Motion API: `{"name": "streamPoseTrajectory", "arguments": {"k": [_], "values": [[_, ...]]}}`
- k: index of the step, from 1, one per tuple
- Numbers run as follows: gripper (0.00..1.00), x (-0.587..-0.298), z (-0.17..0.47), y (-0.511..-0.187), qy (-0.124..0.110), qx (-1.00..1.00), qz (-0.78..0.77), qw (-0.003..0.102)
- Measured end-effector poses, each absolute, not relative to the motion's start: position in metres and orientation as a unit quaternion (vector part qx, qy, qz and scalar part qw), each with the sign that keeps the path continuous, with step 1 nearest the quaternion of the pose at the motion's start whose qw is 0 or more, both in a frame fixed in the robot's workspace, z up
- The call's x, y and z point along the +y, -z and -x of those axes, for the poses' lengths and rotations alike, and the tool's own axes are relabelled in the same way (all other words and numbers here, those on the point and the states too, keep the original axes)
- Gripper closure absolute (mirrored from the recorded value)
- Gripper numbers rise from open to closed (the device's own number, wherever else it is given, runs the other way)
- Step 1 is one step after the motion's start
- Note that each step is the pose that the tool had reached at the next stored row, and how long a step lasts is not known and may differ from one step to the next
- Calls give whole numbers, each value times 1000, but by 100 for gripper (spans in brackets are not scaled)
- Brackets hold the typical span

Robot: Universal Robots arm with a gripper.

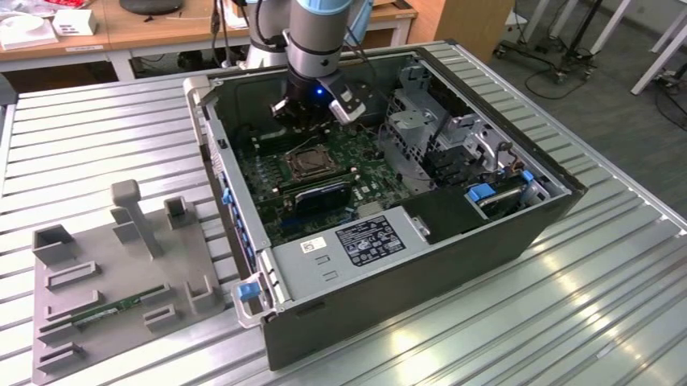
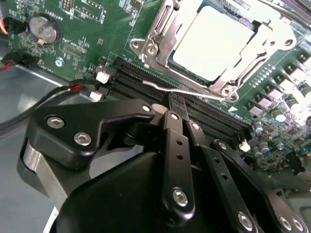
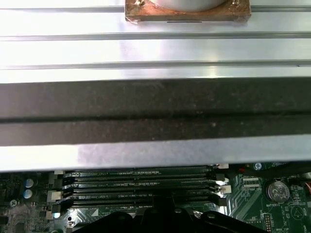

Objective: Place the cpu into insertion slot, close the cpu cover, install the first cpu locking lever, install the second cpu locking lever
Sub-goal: 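Install the first cpu locking lever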

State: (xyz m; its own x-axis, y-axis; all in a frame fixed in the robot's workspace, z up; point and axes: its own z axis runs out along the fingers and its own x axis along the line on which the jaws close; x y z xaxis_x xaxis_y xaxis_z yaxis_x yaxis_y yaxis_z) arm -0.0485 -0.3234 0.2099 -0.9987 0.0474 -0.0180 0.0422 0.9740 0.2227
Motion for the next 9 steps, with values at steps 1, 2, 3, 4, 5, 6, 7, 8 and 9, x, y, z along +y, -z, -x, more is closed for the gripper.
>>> {"name": "streamPoseTrajectory", "arguments": {"k": [1,2,3,4,5,6,7,8,9], "values": [[89,-323,49,-212,-112,993,-23,12],[89,-323,49,-213,-113,993,-23,12],[89,-323,50,-214,-114,993,-23,12],[89,-323,51,-214,-115,993,-23,12],[89,-323,54,-214,-115,993,-22,12],[89,-323,57,-214,-117,993,-22,13],[89,-323,60,-214,-119,993,-23,13],[89,-323,63,-214,-121,992,-22,13],[89,-323,66,-214,-123,992,-23,13]]}}
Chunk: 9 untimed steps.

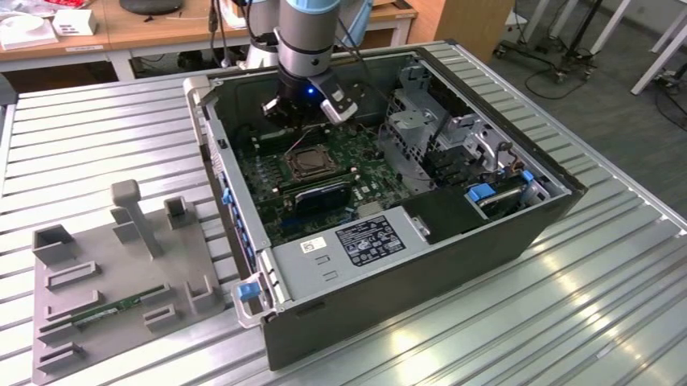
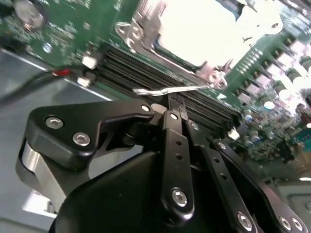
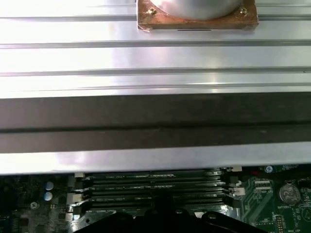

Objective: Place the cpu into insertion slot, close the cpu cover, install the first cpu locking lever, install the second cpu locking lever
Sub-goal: 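Install the first cpu locking lever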

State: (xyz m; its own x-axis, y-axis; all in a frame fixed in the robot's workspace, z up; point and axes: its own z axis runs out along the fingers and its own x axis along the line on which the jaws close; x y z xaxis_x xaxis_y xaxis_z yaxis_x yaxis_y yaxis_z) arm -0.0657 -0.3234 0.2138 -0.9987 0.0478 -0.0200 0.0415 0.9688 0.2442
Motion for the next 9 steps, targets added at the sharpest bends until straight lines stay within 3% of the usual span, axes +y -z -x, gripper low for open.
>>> {"name": "streamPoseTrajectory", "arguments": {"k": [9], "values": [[89,-323,68,-223,-127,991,-26,14]]}}
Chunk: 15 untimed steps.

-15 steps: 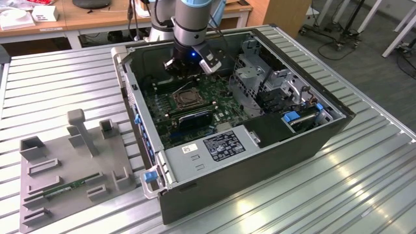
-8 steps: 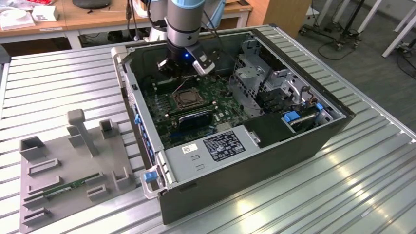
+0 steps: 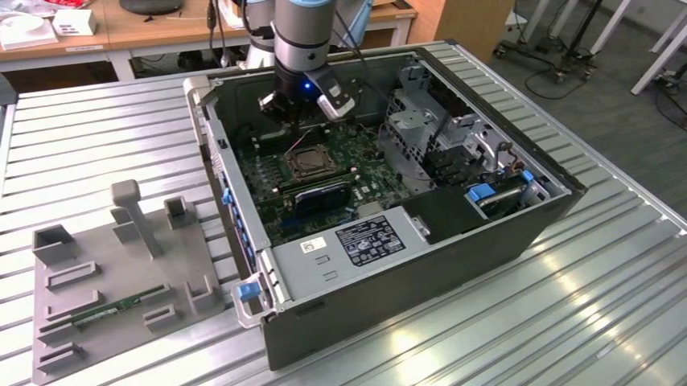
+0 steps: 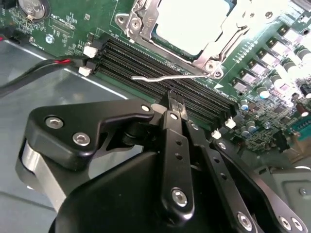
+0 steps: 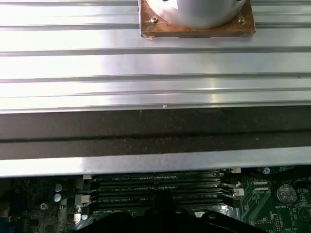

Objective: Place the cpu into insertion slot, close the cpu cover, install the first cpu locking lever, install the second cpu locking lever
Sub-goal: 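Install the first cpu locking lever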

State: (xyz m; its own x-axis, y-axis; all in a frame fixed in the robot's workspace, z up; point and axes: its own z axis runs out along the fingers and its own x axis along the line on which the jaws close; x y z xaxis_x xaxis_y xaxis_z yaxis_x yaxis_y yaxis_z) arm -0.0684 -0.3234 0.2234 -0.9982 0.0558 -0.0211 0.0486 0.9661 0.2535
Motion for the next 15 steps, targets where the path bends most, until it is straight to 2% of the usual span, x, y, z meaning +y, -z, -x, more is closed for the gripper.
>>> {"name": "streamPoseTrajectory", "arguments": {"k": [15], "values": [[89,-325,64,-224,-127,990,-56,18]]}}
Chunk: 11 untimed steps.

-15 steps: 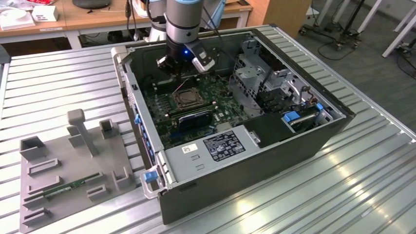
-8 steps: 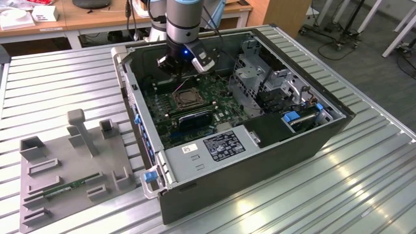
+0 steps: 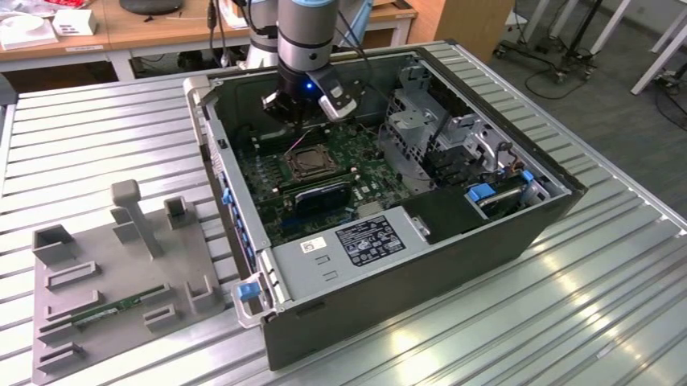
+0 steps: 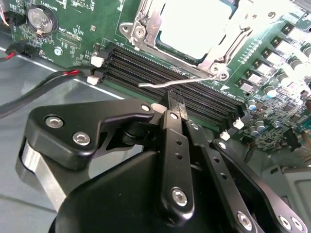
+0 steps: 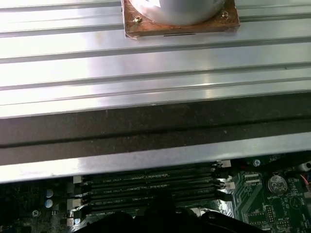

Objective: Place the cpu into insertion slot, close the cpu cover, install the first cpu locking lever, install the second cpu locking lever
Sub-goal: 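Install the first cpu locking lever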

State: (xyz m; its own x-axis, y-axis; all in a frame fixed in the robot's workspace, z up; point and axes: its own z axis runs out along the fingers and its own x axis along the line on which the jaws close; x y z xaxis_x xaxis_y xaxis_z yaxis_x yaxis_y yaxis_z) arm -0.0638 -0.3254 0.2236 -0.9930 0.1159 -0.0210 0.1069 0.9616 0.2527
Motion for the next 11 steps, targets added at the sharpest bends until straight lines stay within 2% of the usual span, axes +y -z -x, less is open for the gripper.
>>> {"name": "streamPoseTrajectory", "arguments": {"k": [11], "values": [[89,-329,63,-224,-127,990,-59,18]]}}
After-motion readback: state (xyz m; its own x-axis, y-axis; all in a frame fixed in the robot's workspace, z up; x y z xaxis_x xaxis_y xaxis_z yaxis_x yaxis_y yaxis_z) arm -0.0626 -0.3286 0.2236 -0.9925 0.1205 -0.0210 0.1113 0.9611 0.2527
